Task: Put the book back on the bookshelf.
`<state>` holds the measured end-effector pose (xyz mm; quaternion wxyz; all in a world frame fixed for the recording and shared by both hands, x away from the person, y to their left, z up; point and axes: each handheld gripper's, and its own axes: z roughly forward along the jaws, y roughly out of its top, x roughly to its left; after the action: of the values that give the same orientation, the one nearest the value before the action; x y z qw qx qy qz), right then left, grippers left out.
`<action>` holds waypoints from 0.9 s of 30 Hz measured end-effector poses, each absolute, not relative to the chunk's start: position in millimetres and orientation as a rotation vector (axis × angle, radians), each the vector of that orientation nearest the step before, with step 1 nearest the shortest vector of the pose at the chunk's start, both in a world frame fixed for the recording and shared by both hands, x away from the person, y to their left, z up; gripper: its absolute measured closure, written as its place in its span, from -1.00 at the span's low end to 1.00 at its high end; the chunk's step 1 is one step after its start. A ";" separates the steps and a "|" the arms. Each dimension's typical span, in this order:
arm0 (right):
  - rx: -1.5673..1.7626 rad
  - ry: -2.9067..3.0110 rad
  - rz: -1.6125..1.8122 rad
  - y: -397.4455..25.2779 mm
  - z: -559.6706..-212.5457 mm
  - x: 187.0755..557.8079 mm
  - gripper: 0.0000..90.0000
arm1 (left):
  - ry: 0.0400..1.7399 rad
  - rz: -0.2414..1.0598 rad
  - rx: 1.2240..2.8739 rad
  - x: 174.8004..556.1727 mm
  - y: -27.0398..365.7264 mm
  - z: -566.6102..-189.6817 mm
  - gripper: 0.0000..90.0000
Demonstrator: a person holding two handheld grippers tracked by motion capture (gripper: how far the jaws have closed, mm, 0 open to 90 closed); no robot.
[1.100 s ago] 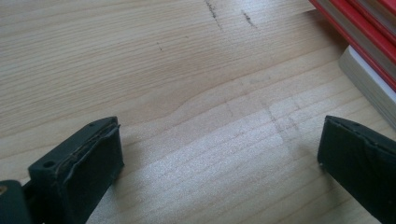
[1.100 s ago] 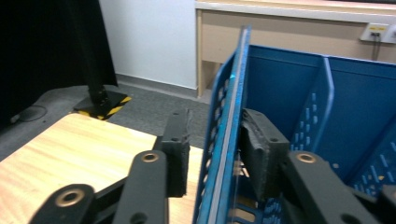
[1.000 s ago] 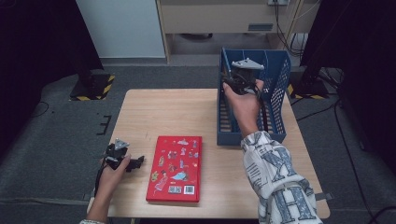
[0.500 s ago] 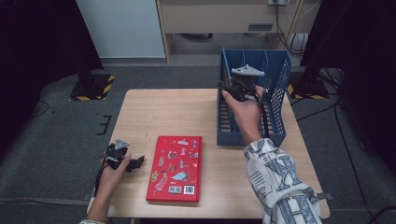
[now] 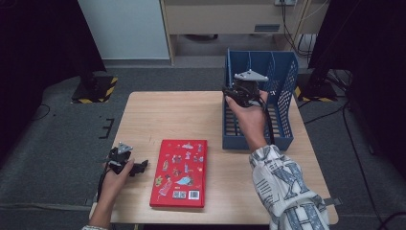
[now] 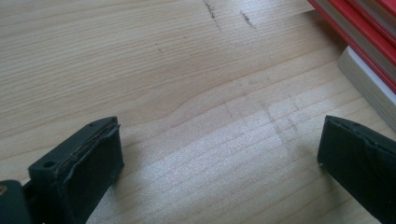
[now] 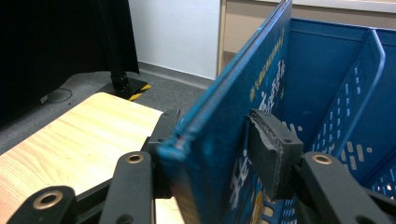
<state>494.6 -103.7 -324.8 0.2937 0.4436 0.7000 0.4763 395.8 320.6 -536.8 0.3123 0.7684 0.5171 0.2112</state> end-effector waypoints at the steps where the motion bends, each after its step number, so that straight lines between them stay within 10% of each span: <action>1: 1.182 1.865 1.268 -103.5 -325.0 494.8 0.22 | 1.364 0.557 2.027 395.8 320.6 -536.8 -1.00; 27: 1.176 1.902 1.282 -100.5 -330.0 496.5 -0.13 | 1.362 0.556 2.032 395.8 320.8 -536.7 -1.00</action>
<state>496.5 -100.5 -330.0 0.2782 0.4384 0.7087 0.4776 395.8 320.8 -536.7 0.3110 0.7699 0.5159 0.2108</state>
